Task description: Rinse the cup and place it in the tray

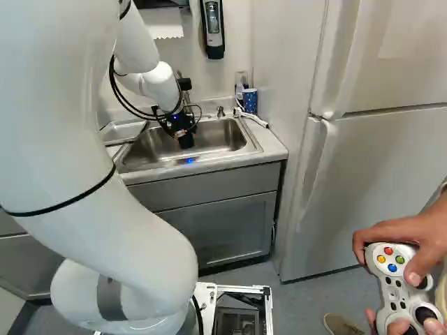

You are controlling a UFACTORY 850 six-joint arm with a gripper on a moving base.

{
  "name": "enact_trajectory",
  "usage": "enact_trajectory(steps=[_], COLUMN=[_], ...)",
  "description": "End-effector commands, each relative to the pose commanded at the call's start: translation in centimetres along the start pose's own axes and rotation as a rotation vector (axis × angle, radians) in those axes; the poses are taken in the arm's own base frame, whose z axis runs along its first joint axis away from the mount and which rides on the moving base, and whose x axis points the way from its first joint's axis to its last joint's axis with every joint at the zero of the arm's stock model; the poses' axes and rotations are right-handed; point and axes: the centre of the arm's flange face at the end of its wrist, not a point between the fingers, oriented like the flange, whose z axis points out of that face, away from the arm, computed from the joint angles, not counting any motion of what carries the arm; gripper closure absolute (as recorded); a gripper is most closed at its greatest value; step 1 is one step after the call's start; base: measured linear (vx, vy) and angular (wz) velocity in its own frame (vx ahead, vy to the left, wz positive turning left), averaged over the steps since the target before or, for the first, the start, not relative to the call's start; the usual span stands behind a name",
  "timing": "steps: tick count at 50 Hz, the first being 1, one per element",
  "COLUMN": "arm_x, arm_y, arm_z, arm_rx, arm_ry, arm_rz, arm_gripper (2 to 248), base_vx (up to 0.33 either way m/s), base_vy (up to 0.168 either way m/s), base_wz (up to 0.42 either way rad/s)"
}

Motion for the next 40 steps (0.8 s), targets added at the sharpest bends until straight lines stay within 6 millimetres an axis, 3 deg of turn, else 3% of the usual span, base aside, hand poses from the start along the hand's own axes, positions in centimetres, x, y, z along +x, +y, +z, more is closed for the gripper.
enact_trajectory(steps=[23,40], arm_x=[0.09,0.19], arm_y=[-0.34,-0.63], arm_z=[0.11,0.2], arm_rx=[-0.019,-0.031], arm_ry=[-0.009,-0.013], arm_rz=[0.098,0.001], arm_gripper=[129,129], base_vx=[0.0,0.0], base_vy=[0.0,0.0], base_wz=[0.0,0.0])
